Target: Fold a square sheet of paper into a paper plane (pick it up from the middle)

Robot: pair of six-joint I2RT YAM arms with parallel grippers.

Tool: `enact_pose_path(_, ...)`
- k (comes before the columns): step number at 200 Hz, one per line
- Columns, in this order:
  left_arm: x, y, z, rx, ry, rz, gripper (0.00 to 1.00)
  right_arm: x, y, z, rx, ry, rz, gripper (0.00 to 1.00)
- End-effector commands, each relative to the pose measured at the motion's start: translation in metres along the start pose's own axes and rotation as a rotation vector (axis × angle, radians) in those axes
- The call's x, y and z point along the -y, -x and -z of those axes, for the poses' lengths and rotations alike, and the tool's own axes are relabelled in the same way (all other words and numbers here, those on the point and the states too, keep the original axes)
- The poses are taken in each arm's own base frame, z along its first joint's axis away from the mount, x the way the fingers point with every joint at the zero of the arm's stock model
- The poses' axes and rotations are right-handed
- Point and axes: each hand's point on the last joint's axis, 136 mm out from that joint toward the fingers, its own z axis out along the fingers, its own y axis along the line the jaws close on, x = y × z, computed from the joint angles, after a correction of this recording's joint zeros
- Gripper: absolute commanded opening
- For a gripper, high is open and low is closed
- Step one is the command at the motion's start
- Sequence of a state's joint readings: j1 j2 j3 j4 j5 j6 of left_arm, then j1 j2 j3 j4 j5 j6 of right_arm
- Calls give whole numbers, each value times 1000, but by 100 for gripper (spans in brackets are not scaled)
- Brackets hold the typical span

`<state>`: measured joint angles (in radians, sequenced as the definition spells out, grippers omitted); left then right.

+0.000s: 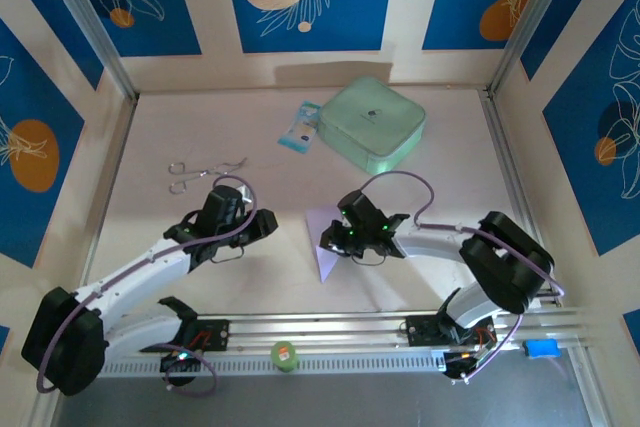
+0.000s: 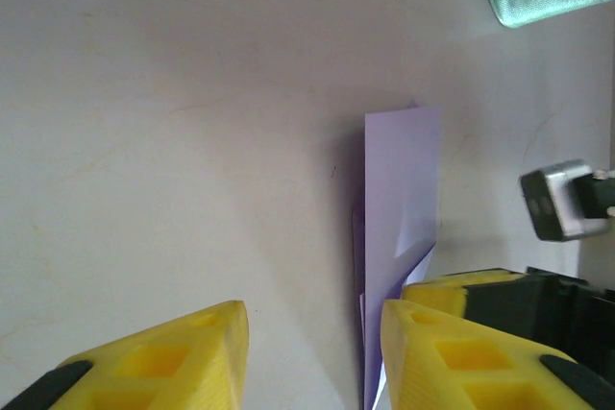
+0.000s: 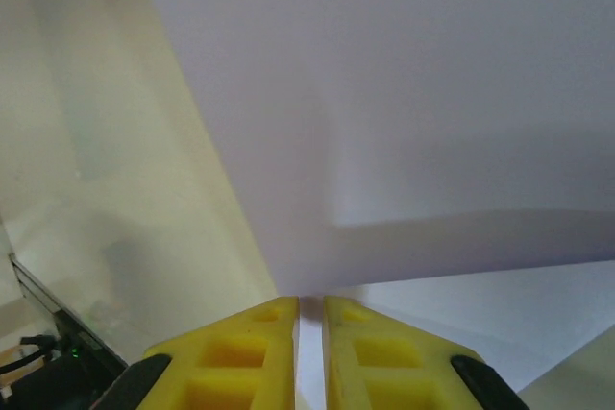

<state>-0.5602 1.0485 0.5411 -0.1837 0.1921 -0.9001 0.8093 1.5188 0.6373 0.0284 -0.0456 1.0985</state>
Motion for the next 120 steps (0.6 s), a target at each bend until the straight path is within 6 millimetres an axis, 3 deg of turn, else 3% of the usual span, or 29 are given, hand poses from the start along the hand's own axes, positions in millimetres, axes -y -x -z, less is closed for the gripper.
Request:
enact_pose_path(1,7,-1,5,-12,-35,8,41,9,-7,-7,-50,-57,-42,14)
enact_pose_path(20,1,-3,6,7,-30,25,42,33,-12,-12,-28,-145,-210,13)
enact_pose_path(42,2,-2,6,11,-32,23,42,42,-21,-16,28,-167,-359,13)
enact_pose_path(78,8,0,2,-7,-44,16,42,40,-17,2,176,-219,-404,14)
enact_pose_path(102,13,-1,-1,-18,-71,21,42,18,-7,15,236,-60,-379,15)
enact_pose_path(120,17,0,-1,-16,-94,25,41,12,2,30,274,-22,-327,17)
